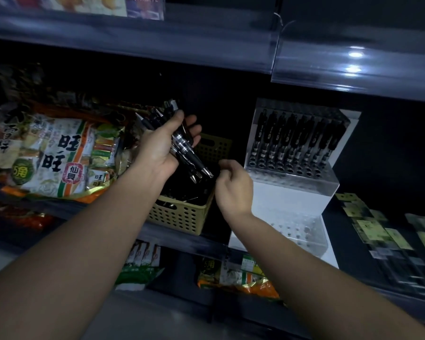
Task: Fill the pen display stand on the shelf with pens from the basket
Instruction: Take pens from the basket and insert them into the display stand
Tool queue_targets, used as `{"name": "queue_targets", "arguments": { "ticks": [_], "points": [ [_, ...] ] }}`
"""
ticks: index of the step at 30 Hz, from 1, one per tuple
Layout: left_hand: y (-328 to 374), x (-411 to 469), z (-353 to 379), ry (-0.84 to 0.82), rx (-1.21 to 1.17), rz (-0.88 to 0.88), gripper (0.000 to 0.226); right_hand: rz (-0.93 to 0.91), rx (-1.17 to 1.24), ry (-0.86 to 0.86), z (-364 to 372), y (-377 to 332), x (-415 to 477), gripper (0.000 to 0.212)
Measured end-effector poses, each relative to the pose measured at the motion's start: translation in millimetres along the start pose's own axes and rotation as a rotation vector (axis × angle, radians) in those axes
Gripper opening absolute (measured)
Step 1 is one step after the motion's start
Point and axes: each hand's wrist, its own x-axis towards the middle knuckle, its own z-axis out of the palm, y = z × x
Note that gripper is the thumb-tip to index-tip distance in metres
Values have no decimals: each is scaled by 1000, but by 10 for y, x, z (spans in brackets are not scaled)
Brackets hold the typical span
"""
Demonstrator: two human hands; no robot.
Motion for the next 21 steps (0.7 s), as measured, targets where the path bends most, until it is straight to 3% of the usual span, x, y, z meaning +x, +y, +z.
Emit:
{"name": "queue_targets", "arguments": {
  "ticks": [1,4,7,10,14,21],
  "points": [
    [8,-21,28,-2,-12,-3,6,31,161,37,2,-56,-40,32],
    [13,-112,134,-22,-28,-4,5,445,769,-76,6,-214,-17,28],
    [-61,-245,219,-43,-20,-2,4,710,1126,-250,-57,-318,26,63],
    [-192,-417,258,-52,14,-11,3,739,1183,-292,-139,-386,-3,70],
    [-461,-640,264,-82,165,-7,9,736,1226,-294,-255,-387,-86,55],
    [-592,-886,259,-106,345,-28,12,532,974,-360,-608,-286,-131,53]
  ]
}}
